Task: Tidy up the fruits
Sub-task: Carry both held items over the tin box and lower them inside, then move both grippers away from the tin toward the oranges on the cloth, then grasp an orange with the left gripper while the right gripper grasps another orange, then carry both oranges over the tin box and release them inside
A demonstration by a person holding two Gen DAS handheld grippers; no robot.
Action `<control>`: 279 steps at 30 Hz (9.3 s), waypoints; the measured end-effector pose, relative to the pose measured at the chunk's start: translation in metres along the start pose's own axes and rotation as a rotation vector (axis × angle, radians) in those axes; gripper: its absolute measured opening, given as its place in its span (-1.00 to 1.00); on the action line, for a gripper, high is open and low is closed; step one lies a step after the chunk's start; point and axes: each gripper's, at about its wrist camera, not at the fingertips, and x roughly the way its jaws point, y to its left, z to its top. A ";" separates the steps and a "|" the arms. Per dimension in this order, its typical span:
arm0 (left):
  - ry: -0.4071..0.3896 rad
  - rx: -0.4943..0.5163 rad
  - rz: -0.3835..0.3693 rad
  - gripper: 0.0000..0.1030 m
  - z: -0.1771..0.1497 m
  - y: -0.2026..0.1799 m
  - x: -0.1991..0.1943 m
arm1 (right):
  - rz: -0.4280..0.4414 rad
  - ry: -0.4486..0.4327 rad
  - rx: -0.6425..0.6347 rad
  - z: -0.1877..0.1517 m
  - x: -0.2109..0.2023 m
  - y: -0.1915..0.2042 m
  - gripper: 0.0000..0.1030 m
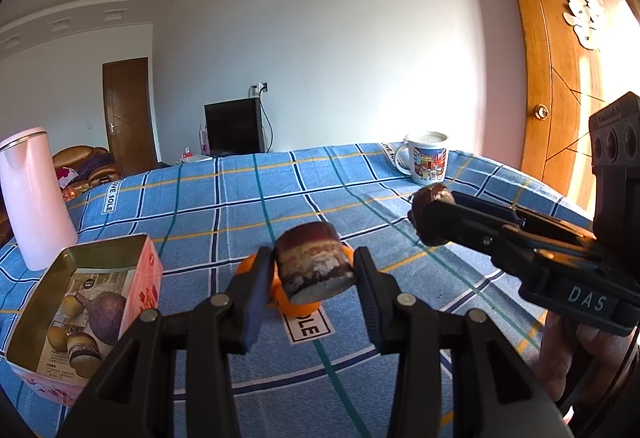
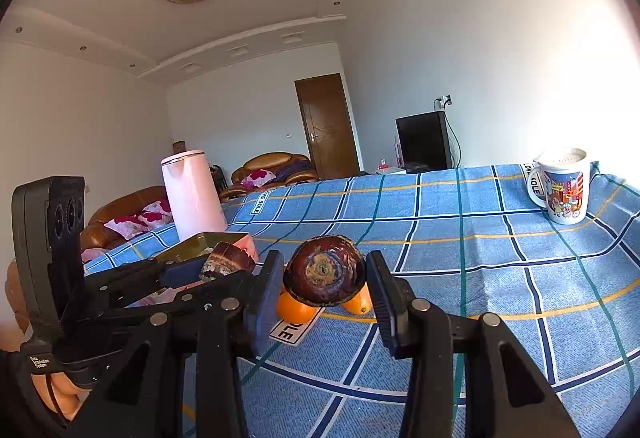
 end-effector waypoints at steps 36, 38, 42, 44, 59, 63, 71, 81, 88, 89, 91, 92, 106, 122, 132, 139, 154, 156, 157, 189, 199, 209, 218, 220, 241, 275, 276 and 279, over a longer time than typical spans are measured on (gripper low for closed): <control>0.000 -0.265 0.262 -0.17 -0.015 0.172 -0.041 | 0.195 0.144 -0.214 0.029 0.105 0.135 -0.14; 0.006 -0.279 0.280 -0.17 -0.019 0.180 -0.043 | 0.209 0.161 -0.232 0.026 0.113 0.145 -0.14; 0.024 -0.296 0.307 -0.17 -0.025 0.194 -0.047 | 0.230 0.193 -0.267 0.018 0.127 0.164 -0.14; 0.033 -0.305 0.318 -0.17 -0.027 0.201 -0.049 | 0.237 0.211 -0.281 0.014 0.131 0.170 -0.14; 0.103 -0.335 0.330 -0.17 -0.040 0.222 -0.049 | 0.239 0.365 -0.321 -0.009 0.156 0.186 -0.13; 0.122 -0.334 0.334 -0.17 -0.044 0.223 -0.047 | 0.233 0.402 -0.333 -0.013 0.160 0.189 -0.13; 0.127 -0.325 0.355 -0.15 -0.045 0.221 -0.046 | 0.225 0.429 -0.327 -0.016 0.164 0.189 -0.13; 0.082 -0.296 0.328 0.17 -0.030 0.198 -0.052 | 0.142 0.364 -0.323 -0.005 0.130 0.155 0.18; 0.084 -0.224 0.237 0.24 -0.012 0.156 -0.034 | -0.101 0.386 -0.269 0.004 0.110 0.076 0.21; 0.088 -0.213 0.227 0.24 -0.011 0.151 -0.030 | -0.110 0.406 -0.246 0.004 0.111 0.067 0.21; 0.094 -0.190 0.206 0.24 -0.007 0.141 -0.024 | -0.106 0.444 -0.209 0.001 0.116 0.056 0.21; 0.097 -0.179 0.199 0.24 -0.005 0.136 -0.021 | -0.098 0.459 -0.195 -0.001 0.118 0.054 0.21; 0.154 -0.104 0.126 0.24 0.016 0.101 0.010 | -0.037 0.559 -0.154 -0.010 0.138 0.048 -0.20; 0.198 -0.124 0.106 0.24 0.021 0.092 0.039 | -0.052 0.518 -0.146 -0.002 0.128 0.045 0.21; 0.217 -0.112 0.095 0.24 0.017 0.089 0.047 | -0.058 0.559 -0.143 -0.008 0.143 0.045 -0.16; 0.261 -0.088 0.040 0.24 0.019 0.069 0.066 | -0.237 0.403 -0.085 0.011 0.116 0.010 -0.16; 0.466 -0.128 -0.034 0.23 0.009 0.053 0.131 | -0.243 0.355 -0.005 0.016 0.106 -0.010 -0.16; 0.506 -0.140 -0.038 0.23 0.006 0.054 0.138 | -0.239 0.352 -0.005 0.016 0.106 -0.010 -0.16; 0.514 -0.148 -0.043 0.23 0.005 0.055 0.140 | -0.239 0.350 -0.006 0.016 0.106 -0.010 -0.16; 0.262 -0.089 0.026 -0.04 0.020 0.049 0.090 | -0.187 0.207 -0.077 0.021 0.081 0.008 -0.16; 0.186 -0.073 0.055 -0.04 0.021 0.047 0.075 | -0.179 0.160 -0.098 0.023 0.073 0.012 -0.16; 0.127 -0.066 0.077 -0.04 0.022 0.047 0.063 | -0.175 0.127 -0.114 0.023 0.066 0.015 -0.16; 0.066 -0.052 0.097 -0.04 0.022 0.045 0.050 | -0.171 0.083 -0.143 0.023 0.057 0.020 -0.16; 0.056 -0.052 0.101 -0.04 0.022 0.045 0.048 | -0.172 0.073 -0.149 0.023 0.055 0.021 -0.16; 0.016 -0.076 0.117 -0.04 0.016 0.067 0.022 | -0.109 0.106 -0.191 0.025 0.073 0.045 -0.16; 0.202 -0.342 0.297 -0.04 -0.020 0.242 0.005 | 0.132 0.431 -0.260 0.011 0.239 0.175 -0.15; 0.212 -0.337 0.301 -0.05 -0.021 0.243 0.007 | 0.135 0.442 -0.254 0.010 0.241 0.174 -0.15; 0.225 -0.328 0.321 -0.03 -0.020 0.244 0.008 | 0.157 0.504 -0.226 0.005 0.251 0.173 -0.14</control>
